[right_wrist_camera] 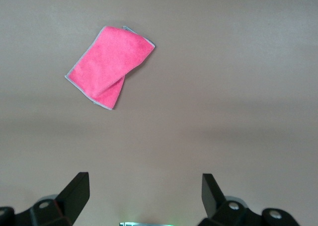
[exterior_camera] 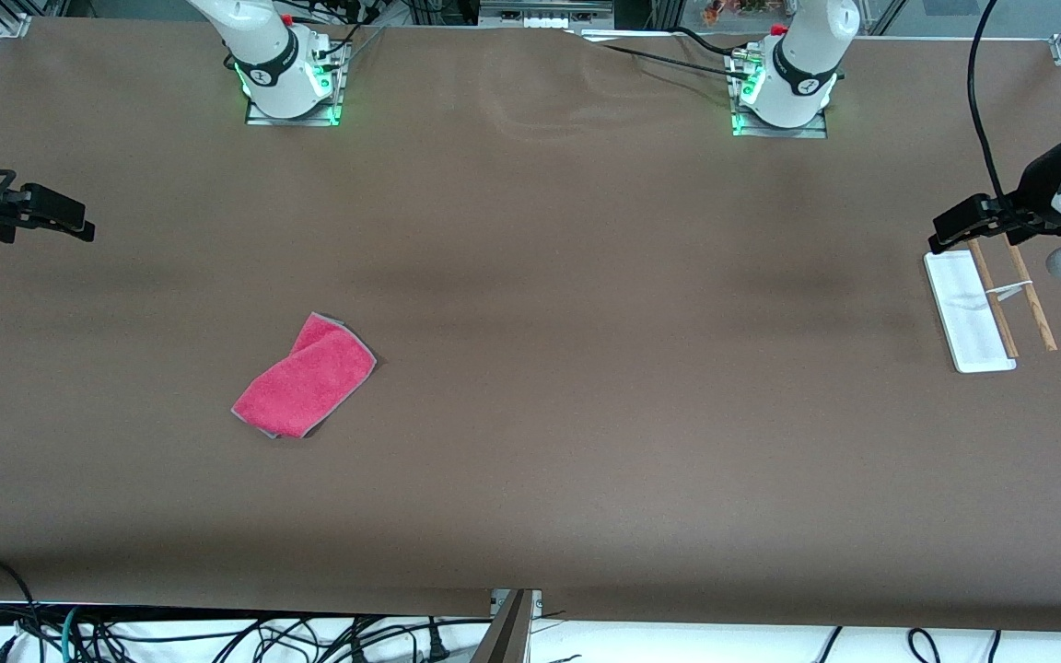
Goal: Pass towel and hang on rack
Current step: 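Move the right gripper out toward the pink towel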
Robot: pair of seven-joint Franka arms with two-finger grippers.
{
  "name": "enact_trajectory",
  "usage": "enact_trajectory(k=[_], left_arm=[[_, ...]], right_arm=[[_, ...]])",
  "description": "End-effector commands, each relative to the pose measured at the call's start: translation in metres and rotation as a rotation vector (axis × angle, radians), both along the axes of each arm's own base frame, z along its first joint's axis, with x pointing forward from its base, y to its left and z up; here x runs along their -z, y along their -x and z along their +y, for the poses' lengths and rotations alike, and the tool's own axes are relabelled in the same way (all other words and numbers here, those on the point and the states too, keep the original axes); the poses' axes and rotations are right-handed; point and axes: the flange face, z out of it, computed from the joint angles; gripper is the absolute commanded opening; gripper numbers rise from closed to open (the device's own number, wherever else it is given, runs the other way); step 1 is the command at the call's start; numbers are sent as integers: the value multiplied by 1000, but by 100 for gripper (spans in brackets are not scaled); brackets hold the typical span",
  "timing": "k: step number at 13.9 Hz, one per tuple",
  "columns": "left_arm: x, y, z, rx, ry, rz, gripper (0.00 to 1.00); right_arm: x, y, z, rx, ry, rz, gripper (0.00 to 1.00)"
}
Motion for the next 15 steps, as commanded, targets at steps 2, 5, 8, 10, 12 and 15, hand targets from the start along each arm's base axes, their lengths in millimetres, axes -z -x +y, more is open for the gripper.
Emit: enact_trajectory(k=[2, 5, 8, 10, 12, 15], left_arm=[[-6, -3, 2, 13, -31, 0, 100], [-6, -3, 2, 13, -31, -1, 100], [-6, -3, 2, 13, -31, 0, 100], [-6, -3, 2, 13, -31, -1, 100], [-6, -3, 2, 13, -31, -1, 100], [-6, -3, 2, 13, -31, -1, 100]], right_arm=[[-2, -2, 1, 9, 12, -11, 100], [-3, -3, 1, 8, 13, -22, 100], [-5, -5, 1, 8, 13, -28, 100], [-4, -6, 0, 8, 13, -28, 100], [-7, -7, -2, 8, 12, -36, 100], [5, -13, 2, 10, -4, -16, 100]])
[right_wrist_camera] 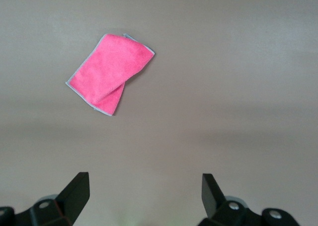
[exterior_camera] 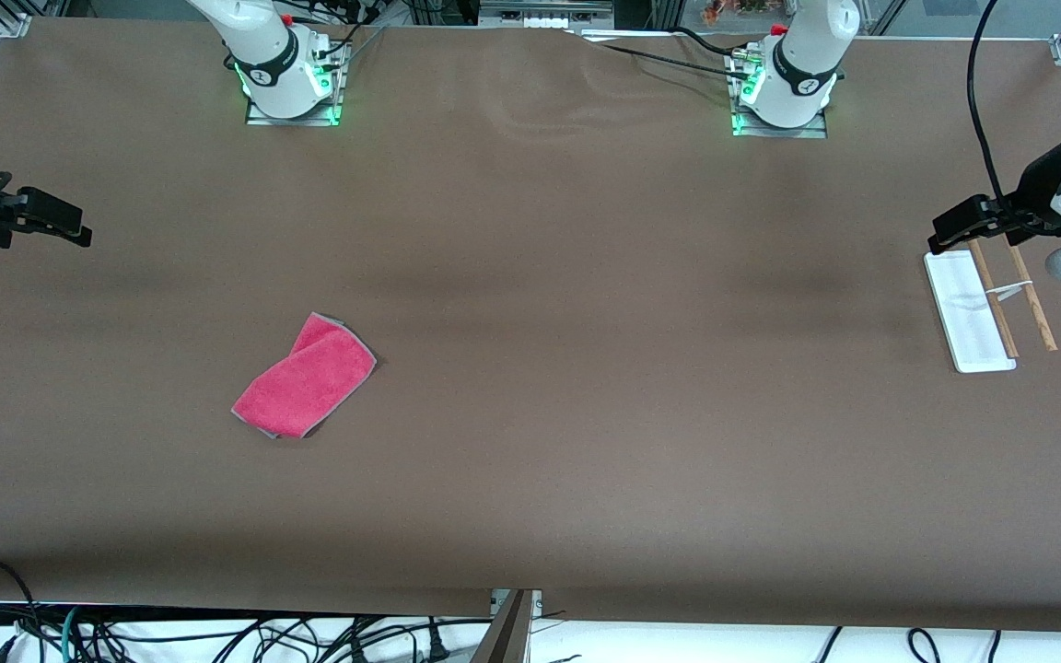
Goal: Pass towel and hang on rack
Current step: 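Move the right gripper out toward the pink towel, then lower the open right gripper over the pink towel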
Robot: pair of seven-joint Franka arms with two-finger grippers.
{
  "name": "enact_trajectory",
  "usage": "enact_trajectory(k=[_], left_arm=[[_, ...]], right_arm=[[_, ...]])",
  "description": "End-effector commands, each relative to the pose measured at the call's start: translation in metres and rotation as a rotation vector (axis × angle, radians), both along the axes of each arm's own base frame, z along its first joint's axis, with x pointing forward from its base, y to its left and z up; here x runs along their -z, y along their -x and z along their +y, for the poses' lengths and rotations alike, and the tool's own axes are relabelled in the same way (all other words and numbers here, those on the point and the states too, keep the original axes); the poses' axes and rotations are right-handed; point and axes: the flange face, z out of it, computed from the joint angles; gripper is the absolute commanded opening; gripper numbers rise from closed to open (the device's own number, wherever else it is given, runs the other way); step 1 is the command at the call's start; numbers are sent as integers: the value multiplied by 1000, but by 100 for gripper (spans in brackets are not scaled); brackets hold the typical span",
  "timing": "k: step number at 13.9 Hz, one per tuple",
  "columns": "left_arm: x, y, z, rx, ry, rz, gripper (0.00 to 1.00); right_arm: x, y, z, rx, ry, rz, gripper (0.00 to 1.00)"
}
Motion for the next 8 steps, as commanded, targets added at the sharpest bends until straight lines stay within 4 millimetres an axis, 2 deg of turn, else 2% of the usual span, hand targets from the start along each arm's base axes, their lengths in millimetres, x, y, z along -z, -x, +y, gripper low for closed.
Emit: enact_trajectory(k=[1, 2, 3, 5, 7, 8], left_arm=[[-7, -3, 2, 13, -31, -2, 100], [-7, -3, 2, 13, -31, -2, 100], [-7, -3, 2, 13, -31, -2, 100], [-7, -3, 2, 13, -31, -2, 100], [-7, -3, 2, 15, -31, -2, 100], [-7, -3, 2, 13, -31, -2, 100]], right_arm=[[26, -16, 6, 2, -5, 42, 100], [42, -22, 12, -10, -4, 69, 100], [45, -24, 21, -26, -1, 73, 100], [58, -33, 56, -70, 3, 59, 100], [84, -48, 78, -95, -7, 41, 100], [94, -54, 96, -119, -16, 23, 100]])
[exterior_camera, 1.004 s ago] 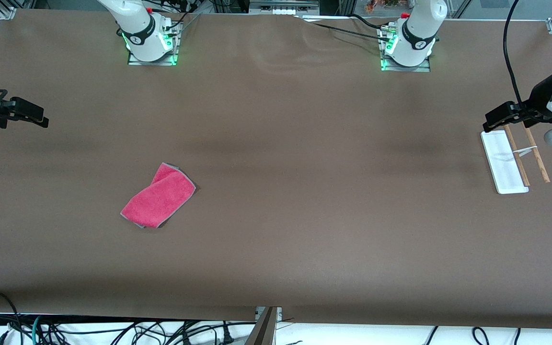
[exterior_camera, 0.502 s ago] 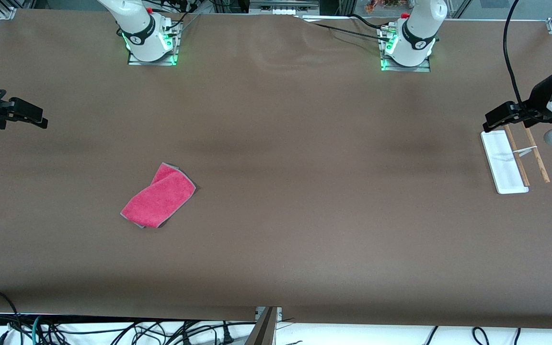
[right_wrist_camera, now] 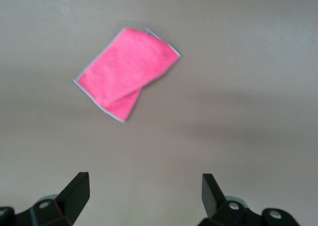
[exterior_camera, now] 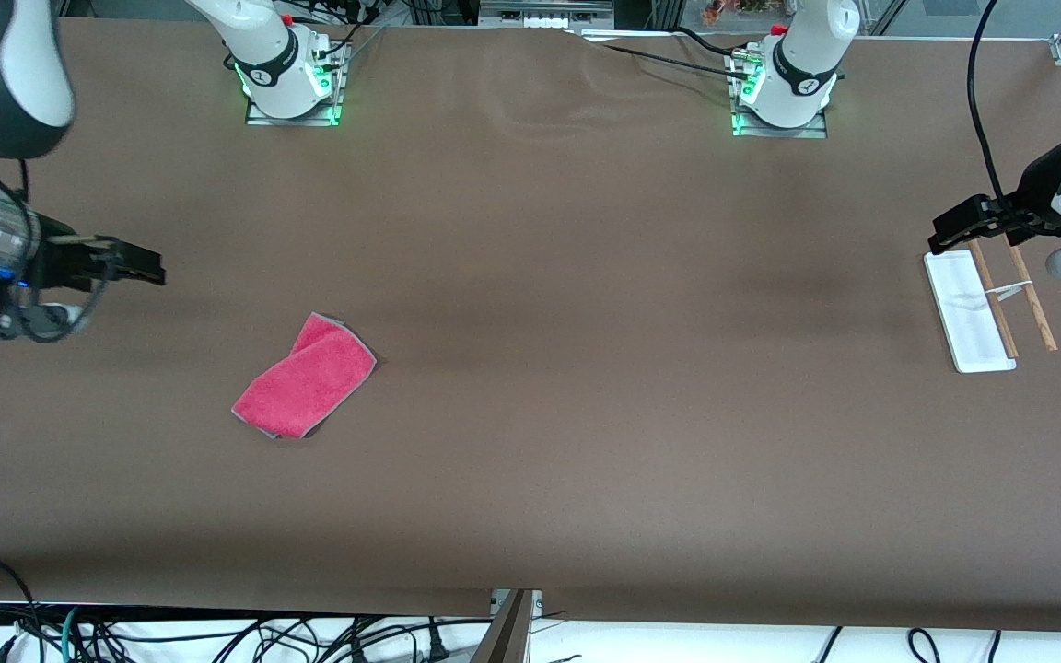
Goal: Pass towel and hang on rack
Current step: 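Lower the open right gripper over the pink towel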
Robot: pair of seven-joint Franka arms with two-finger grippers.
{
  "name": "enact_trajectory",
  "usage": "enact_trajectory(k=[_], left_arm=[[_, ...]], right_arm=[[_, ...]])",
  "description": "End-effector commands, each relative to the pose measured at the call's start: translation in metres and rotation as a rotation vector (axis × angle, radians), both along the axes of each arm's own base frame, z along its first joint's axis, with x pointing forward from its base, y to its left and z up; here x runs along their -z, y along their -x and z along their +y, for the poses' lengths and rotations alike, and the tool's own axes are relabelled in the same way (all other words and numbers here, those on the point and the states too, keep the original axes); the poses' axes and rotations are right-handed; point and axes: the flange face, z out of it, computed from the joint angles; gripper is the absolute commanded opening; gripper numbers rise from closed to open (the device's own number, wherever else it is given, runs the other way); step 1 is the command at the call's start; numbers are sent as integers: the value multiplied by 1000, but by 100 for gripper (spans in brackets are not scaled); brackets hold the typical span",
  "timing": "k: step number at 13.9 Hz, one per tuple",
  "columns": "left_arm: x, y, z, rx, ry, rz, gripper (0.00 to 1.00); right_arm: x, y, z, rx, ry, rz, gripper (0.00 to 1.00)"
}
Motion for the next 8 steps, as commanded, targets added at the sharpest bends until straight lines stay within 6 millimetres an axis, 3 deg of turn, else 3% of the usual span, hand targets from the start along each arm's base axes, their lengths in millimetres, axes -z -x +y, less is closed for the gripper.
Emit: enact_trajectory(k=[1, 8], left_arm=[[-6, -3, 2, 13, -31, -1, 100], [-7, -3, 2, 13, -31, -3, 100]], right_arm=[[27, -18, 38, -16, -13, -34, 100], [159, -46, 134, 102, 11, -52, 100]])
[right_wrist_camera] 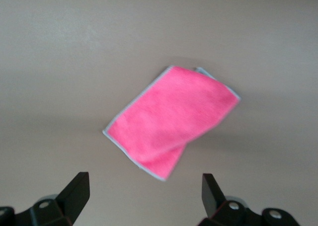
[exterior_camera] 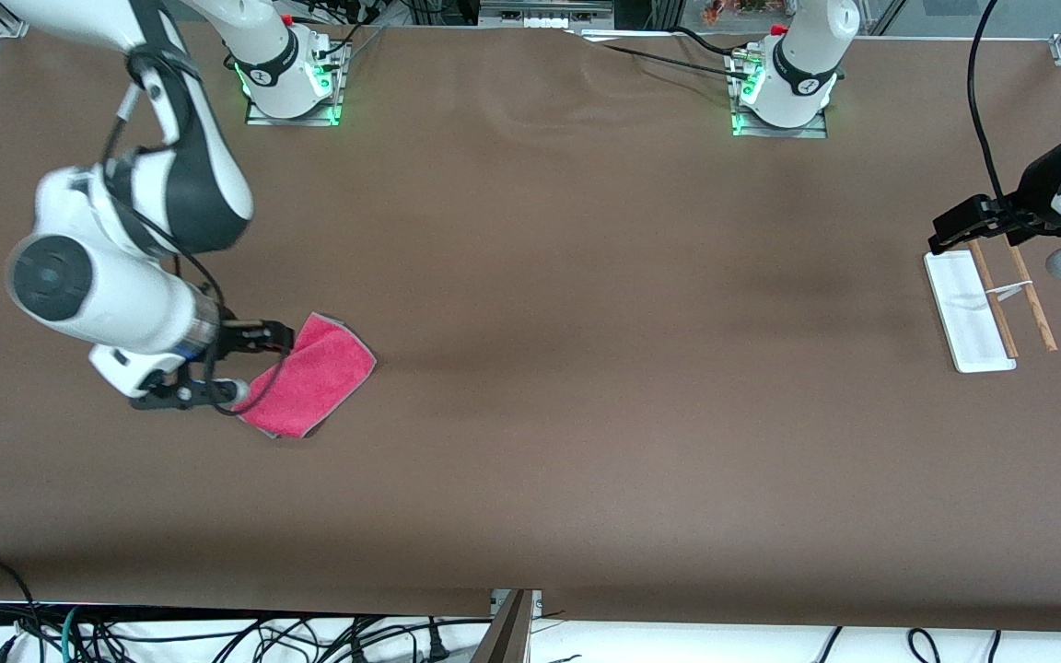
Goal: Pass towel and hang on rack
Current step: 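Lower the open right gripper over the pink towel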
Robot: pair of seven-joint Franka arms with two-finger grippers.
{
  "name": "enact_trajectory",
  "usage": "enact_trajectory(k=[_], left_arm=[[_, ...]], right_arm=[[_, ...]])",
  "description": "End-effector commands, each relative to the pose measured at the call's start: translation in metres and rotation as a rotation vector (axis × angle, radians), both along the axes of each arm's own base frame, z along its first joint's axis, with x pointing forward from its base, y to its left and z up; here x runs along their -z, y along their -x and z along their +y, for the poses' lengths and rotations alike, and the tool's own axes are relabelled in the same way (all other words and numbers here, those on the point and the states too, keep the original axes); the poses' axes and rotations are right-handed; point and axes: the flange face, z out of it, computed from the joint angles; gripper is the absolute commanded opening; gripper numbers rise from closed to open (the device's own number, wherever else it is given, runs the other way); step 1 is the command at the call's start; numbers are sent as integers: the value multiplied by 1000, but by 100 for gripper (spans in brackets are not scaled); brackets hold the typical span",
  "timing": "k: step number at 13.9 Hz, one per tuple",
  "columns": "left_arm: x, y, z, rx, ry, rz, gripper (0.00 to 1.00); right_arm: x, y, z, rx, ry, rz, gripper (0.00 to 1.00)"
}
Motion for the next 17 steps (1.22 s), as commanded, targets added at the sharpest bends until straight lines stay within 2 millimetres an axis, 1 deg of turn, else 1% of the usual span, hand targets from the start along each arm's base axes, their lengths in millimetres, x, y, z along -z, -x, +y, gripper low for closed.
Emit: enact_trajectory(k=[1, 2, 3, 4, 6, 7, 10, 15, 17], left_arm=[[-6, -3, 2, 13, -31, -2, 100], [-6, -3, 3, 13, -33, -2, 100], [-6, -3, 3, 13, -33, -2, 100], [-6, -3, 3, 13, -33, -2, 100], [-6, -3, 3, 13, -33, -4, 100], [-7, -3, 3, 13, -33, -4, 100], [-7, -3, 0, 18, -33, -4, 100], [-8, -3, 0, 18, -32, -5, 100], [-8, -3, 0, 18, -32, -7, 100]], right_arm=[[54, -5, 36, 81, 10, -7, 100], [77, -1, 55, 75, 16, -20, 100], [95, 3, 70, 68, 19, -27, 100], [115, 8, 76, 68, 24, -21, 100], [140, 17, 90, 47, 34, 2, 100], [146, 19, 93, 42, 39, 10, 100], [171, 28, 90, 23, 71, 43, 100], [209, 53, 80, 18, 71, 35, 100], [216, 58, 78, 10, 66, 27, 99]])
